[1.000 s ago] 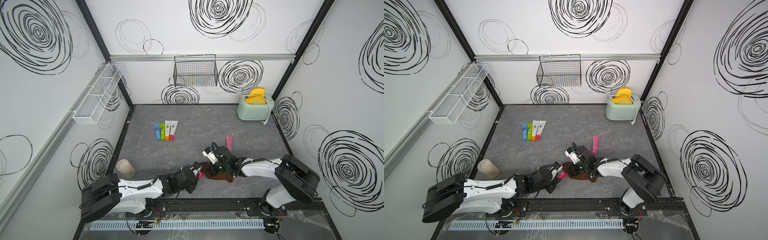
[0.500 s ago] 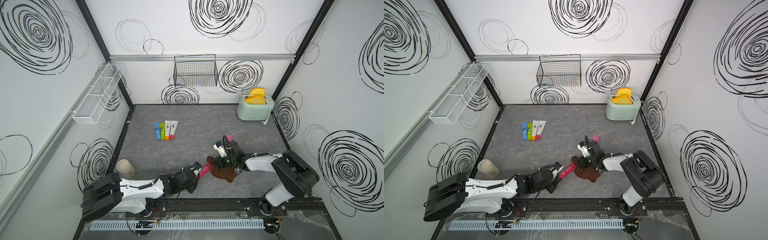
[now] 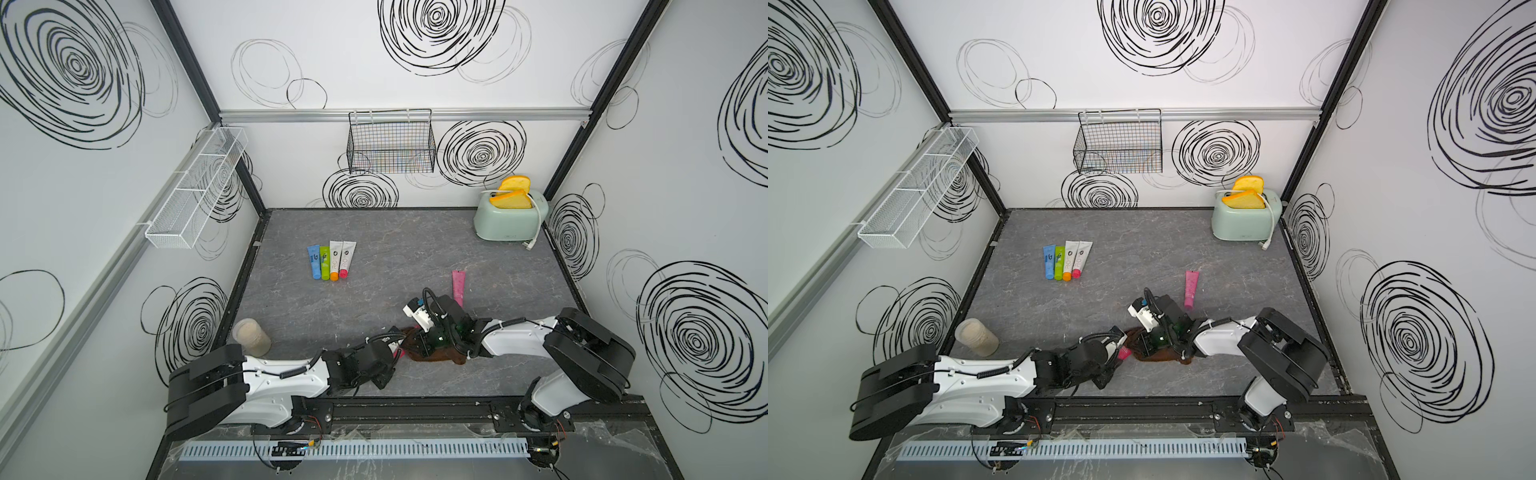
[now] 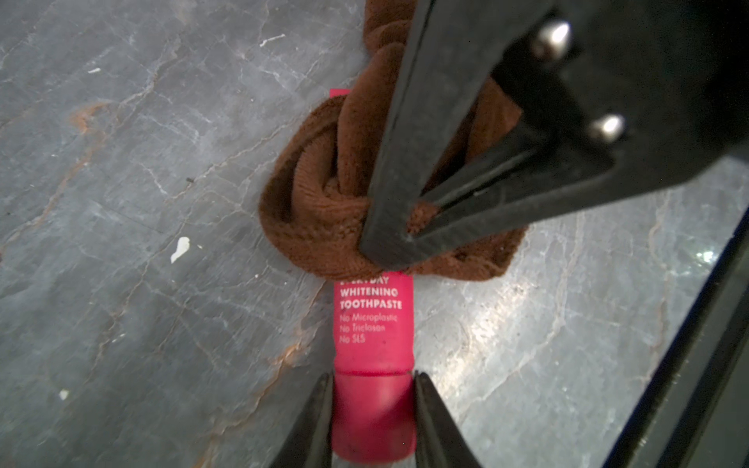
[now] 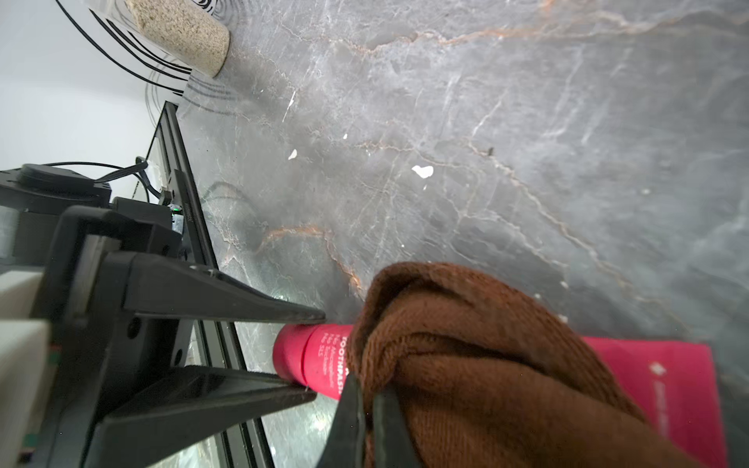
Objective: Wipe the surface of the toothpaste tube
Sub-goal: Wipe the dirt from the toothpaste tube, then adjust the toothpaste at the center of the board.
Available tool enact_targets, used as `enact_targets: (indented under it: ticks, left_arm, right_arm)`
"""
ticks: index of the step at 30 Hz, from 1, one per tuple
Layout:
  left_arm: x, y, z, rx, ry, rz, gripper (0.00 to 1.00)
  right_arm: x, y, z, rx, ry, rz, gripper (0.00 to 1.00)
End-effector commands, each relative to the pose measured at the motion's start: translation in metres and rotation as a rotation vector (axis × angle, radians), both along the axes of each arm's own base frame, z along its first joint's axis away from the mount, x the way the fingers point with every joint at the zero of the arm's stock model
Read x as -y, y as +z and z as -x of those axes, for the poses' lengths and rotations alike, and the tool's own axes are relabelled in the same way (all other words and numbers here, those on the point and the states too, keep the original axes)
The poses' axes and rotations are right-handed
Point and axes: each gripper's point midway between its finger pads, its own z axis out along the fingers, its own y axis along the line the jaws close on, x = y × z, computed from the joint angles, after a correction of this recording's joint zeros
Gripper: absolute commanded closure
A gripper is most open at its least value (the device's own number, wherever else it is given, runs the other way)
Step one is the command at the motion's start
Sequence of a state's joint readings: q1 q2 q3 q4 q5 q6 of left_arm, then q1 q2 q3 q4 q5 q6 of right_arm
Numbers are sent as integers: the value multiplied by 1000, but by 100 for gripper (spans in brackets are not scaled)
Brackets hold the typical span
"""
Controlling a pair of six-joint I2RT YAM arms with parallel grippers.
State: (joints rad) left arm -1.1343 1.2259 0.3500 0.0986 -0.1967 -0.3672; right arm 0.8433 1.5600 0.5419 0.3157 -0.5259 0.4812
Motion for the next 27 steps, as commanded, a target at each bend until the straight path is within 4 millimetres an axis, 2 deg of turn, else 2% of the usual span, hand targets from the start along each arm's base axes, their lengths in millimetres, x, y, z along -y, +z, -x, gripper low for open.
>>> enact_targets:
  ticks: [1,5,7,9,10,13,15,17,21,24,27]
  left_arm:
    - [18,22,-12,48,23,80,100]
    - [17,14,-5,0,21,79,100]
    - [17,10,0,-33,13,71,98]
    - [20,7,5,-64,-9,58,65]
    - [19,6,7,-77,-14,41,53]
    - [13,7,11,-126,19,8,37]
    - [15,21,14,-151,22,42,30]
    - [20,42,9,-174,29,116,27]
    - [18,72,-27,-237,88,295,37]
    - [19,73,-47,-281,95,378,47]
    - [18,55,-63,-316,111,346,59]
  right_arm:
    - [34,-27,-13,-68,-65,101,100]
    - [74,-24,-54,-4,-211,149,100]
    - [85,-18,-66,26,-256,144,100]
    - [90,-15,-69,41,-276,113,100]
    - [91,-15,-68,40,-280,99,100]
    - [88,-16,-63,24,-267,72,100]
    - [89,-16,-62,26,-272,71,100]
    - [90,-14,-62,37,-279,71,100]
    - [90,-14,-62,33,-278,68,100]
    - [89,-13,-61,36,-271,62,100]
    - [90,-11,-61,44,-275,59,100]
